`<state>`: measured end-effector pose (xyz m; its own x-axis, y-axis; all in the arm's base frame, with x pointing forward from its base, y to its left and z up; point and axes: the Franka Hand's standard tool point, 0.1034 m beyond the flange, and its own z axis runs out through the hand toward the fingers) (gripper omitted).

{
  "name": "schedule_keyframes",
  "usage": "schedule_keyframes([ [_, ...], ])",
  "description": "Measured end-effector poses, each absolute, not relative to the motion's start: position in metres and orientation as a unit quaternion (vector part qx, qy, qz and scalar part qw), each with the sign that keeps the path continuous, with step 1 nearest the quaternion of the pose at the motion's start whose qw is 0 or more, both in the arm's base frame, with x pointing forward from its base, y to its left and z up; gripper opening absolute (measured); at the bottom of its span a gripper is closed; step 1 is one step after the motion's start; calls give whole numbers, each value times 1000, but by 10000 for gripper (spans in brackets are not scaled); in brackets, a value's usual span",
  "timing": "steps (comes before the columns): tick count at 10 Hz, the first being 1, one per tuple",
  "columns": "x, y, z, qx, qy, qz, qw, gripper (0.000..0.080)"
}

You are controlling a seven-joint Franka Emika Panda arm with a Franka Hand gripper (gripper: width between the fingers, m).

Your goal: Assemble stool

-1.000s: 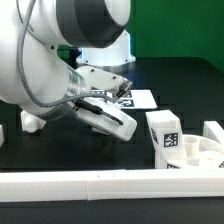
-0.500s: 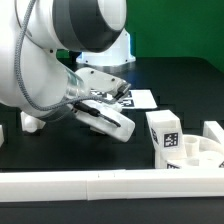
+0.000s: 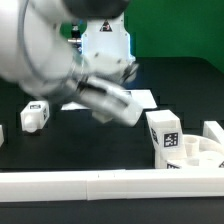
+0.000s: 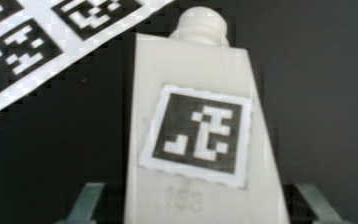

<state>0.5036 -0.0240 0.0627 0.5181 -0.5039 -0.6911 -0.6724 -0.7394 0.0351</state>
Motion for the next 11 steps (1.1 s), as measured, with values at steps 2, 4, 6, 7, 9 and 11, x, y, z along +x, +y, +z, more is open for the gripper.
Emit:
schedule_keyframes([
  [2,509,-10,91,-921,265,283,32,324],
  [4,518,-2,87,-939,259,225,27,324],
  [6,527,27,115,-949,271,164,1,324],
  [7,548,45,134,-963,245,107,-11,324],
  [9,565,59,135,-974,225,25,-8,324],
  [11,567,69,130,-974,224,-23,-4,324],
])
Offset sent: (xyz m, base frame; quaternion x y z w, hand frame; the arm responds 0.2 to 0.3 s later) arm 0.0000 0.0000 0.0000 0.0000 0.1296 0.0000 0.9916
